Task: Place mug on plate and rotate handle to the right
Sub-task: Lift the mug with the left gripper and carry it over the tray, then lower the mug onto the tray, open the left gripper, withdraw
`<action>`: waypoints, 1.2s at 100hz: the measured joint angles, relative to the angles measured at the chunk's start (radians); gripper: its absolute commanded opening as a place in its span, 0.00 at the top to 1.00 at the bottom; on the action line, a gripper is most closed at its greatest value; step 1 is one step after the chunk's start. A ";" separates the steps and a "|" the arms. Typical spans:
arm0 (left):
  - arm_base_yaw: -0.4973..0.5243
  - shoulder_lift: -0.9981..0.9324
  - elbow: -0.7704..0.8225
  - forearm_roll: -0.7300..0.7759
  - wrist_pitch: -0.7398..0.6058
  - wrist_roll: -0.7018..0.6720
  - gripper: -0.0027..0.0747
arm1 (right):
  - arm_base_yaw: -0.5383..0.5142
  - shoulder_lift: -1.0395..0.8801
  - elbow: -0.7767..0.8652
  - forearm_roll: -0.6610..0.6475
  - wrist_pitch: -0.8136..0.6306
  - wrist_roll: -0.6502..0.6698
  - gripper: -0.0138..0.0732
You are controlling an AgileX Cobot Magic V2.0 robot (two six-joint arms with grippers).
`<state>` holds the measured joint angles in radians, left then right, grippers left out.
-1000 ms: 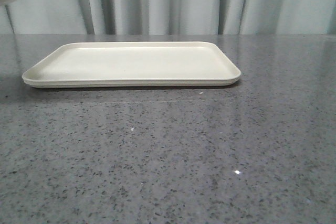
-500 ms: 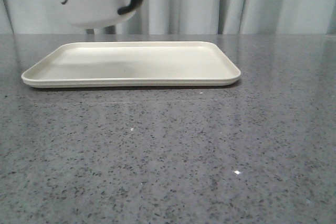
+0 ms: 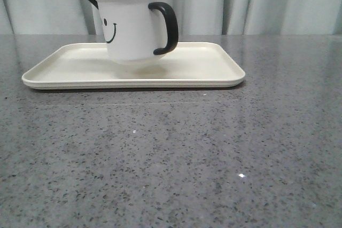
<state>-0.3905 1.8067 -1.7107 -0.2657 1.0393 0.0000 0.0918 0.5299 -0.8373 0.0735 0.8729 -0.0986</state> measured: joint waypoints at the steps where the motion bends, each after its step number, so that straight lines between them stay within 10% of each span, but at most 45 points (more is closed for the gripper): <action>1: 0.000 0.002 0.000 0.000 0.000 0.000 0.99 | 0.000 0.000 0.000 0.000 0.000 0.000 0.18; 103: -0.008 0.053 -0.003 0.008 -0.027 0.000 0.98 | 0.000 0.000 0.000 0.000 0.000 0.000 0.18; 120: -0.008 0.053 -0.003 0.008 -0.025 0.000 0.81 | 0.000 0.000 0.000 0.000 0.000 0.000 0.18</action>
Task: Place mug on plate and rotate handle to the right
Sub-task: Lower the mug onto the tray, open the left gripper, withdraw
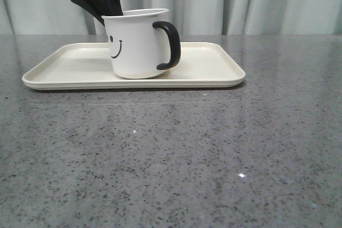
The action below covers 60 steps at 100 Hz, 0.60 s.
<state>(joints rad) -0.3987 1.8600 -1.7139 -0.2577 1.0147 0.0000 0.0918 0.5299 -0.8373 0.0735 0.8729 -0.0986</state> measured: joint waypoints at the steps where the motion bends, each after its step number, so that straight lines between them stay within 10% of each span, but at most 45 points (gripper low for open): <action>1: 0.000 0.000 0.000 0.000 0.002 0.000 0.80 | 0.000 0.000 0.000 0.000 0.000 0.000 0.18; 26: 0.000 0.001 0.000 0.000 0.015 0.000 0.44 | 0.000 0.000 0.000 0.000 0.000 0.000 0.18; 60: 0.000 -0.010 0.000 0.000 -0.011 0.000 0.41 | 0.000 0.000 0.000 0.000 -0.002 0.000 0.18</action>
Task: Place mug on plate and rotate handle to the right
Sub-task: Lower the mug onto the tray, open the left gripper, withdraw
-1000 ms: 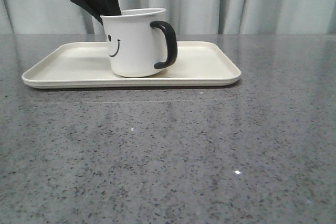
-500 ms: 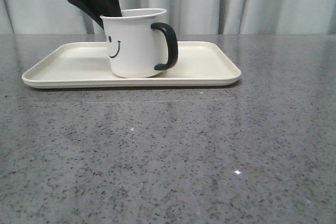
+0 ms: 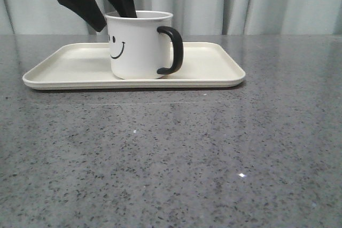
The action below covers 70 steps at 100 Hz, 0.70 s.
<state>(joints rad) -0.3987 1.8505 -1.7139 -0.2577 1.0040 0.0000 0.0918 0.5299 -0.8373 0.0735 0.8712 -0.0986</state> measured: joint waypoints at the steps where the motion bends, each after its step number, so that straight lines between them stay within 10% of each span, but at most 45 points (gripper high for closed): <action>1: 0.000 -0.004 0.000 0.000 -0.002 0.000 0.41 | 0.000 0.000 0.000 0.000 0.000 0.000 0.18; 70: 0.112 -0.409 0.223 0.060 -0.074 0.000 0.41 | 0.000 0.000 0.000 0.000 0.000 0.000 0.18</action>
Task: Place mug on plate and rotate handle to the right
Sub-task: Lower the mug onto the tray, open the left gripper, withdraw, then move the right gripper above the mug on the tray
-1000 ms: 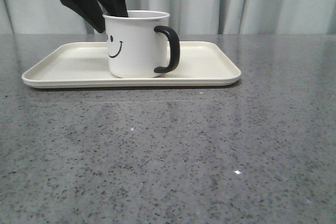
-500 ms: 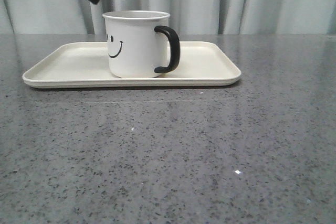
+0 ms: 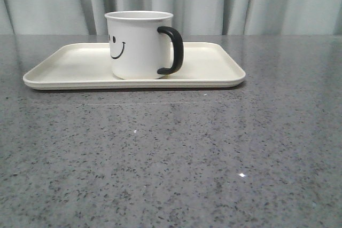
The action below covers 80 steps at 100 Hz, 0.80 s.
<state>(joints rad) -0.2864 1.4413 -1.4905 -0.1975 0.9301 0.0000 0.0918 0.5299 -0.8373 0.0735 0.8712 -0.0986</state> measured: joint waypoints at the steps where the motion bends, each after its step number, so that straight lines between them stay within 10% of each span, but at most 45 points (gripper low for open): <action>1: 0.003 -0.012 0.006 0.000 -0.001 0.000 0.41 | 0.000 0.000 0.000 0.000 0.000 0.000 0.18; 80: 0.182 -0.765 0.765 0.032 -0.102 0.000 0.41 | 0.000 0.000 0.000 0.000 0.000 0.000 0.18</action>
<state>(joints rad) -0.1041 0.6763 -0.7250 -0.1652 0.8278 0.0000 0.0918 0.5299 -0.8373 0.0735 0.8712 -0.0986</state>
